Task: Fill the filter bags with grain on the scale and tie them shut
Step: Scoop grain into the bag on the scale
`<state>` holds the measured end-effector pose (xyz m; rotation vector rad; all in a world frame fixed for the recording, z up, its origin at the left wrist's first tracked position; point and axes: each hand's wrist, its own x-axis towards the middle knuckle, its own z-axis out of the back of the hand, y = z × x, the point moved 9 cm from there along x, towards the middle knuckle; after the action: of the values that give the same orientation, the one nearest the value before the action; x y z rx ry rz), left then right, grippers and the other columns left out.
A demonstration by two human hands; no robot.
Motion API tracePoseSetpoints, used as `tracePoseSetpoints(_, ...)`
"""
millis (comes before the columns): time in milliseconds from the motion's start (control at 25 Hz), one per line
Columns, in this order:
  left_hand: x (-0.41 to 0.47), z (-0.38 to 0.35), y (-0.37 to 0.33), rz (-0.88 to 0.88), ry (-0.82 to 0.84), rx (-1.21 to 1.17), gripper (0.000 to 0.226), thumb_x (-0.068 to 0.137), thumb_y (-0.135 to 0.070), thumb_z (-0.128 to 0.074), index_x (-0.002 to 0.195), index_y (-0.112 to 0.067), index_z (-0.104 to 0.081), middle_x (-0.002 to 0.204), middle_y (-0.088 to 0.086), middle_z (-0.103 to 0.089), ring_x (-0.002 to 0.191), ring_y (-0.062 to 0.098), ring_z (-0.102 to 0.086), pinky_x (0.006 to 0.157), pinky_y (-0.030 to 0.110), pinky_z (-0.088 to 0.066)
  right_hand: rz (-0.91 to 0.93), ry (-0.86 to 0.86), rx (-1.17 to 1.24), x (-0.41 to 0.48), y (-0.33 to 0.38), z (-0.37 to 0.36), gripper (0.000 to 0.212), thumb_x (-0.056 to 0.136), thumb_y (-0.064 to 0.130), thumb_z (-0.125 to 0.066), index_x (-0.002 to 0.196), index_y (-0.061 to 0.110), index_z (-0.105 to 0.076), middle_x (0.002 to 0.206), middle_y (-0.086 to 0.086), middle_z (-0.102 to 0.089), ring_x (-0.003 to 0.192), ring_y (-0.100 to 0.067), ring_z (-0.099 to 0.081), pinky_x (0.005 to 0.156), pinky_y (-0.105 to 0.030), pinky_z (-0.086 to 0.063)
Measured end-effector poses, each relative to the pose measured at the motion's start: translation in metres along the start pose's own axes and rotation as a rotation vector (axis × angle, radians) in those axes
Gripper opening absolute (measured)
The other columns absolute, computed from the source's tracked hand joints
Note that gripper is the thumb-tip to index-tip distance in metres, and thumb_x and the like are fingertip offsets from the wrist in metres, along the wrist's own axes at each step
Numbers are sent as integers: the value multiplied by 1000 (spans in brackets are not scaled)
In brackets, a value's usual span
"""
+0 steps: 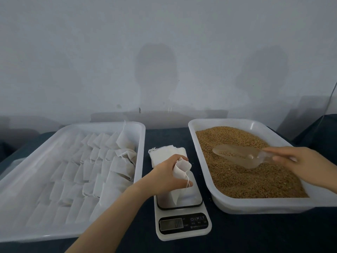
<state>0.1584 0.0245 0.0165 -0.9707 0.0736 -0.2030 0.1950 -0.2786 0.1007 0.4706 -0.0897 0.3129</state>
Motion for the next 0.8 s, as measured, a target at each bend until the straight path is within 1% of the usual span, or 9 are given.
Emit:
tracePoseSetpoints(120, 1, -1, 2, 4, 1, 9, 60, 73, -40, -79, 121, -44, -42, 109, -18, -52, 95, 9, -57, 75, 16, -49, 86, 30, 1, 3, 38, 2, 39, 86, 27, -58, 103, 61, -52, 106, 35, -55, 92, 7, -55, 91, -29, -43)
tracePoseSetpoints(200, 1, -2, 4, 11, 6, 21, 61, 73, -40, -78, 122, -44, -42, 109, -18, -52, 96, 10, -57, 78, 19, -51, 124, 60, -18, 6, 58, 0, 38, 87, 27, -59, 103, 61, -52, 102, 38, -55, 84, 12, -55, 80, -18, -42)
tracePoseSetpoints(240, 1, -2, 5, 19, 5, 28, 60, 73, -41, -78, 121, -44, -42, 108, -18, -52, 95, 10, -57, 78, 20, -51, 143, 76, -32, 6, 67, -3, 38, 87, 27, -59, 103, 60, -52, 100, 36, -57, 86, 12, -56, 77, -16, -42)
tracePoseSetpoints(320, 1, -1, 6, 22, -5, 40, 60, 74, -40, -77, 121, -44, -41, 106, -18, -52, 93, 8, -57, 75, 19, -50, 163, 108, -68, 8, 81, -9, 36, 87, 26, -59, 107, 56, -53, 99, 29, -62, 92, 3, -58, 81, -21, -45)
tracePoseSetpoints(400, 2, 0, 5, 9, -19, 39, 59, 74, -39, -77, 122, -41, -43, 105, -18, -53, 92, 7, -57, 73, 17, -48, 180, 141, -127, 9, 91, -14, 36, 88, 25, -59, 107, 55, -53, 97, 19, -66, 93, -8, -60, 86, -30, -49)
tracePoseSetpoints(480, 2, 1, 4, -1, -27, 40, 56, 75, -39, -76, 121, -38, -45, 104, -15, -55, 91, 6, -57, 70, 16, -46, 208, 151, -171, 11, 99, -16, 37, 88, 24, -59, 105, 56, -54, 94, 15, -68, 91, -12, -61, 86, -33, -49)
tracePoseSetpoints(640, 1, 1, 4, 3, -44, 50, 48, 75, -38, -75, 115, -34, -48, 102, -12, -57, 88, 8, -57, 70, 19, -47, 248, 151, -245, 15, 109, -19, 34, 88, 27, -60, 113, 51, -57, 94, 16, -67, 92, -11, -59, 89, -37, -46)
tracePoseSetpoints(720, 1, 4, 0, -28, -62, 65, 44, 77, -37, -75, 111, -33, -48, 103, -12, -57, 89, 6, -56, 74, 20, -48, 277, 152, -287, 18, 114, -19, 34, 88, 31, -58, 113, 53, -55, 96, 20, -66, 95, -5, -56, 95, -37, -42)
tracePoseSetpoints(800, 1, 6, -3, -47, -66, 71, 42, 77, -38, -76, 107, -35, -47, 104, -13, -58, 91, 4, -55, 78, 19, -48, 307, 155, -332, 19, 119, -19, 32, 89, 34, -57, 111, 57, -54, 93, 25, -63, 92, 2, -52, 97, -35, -37)
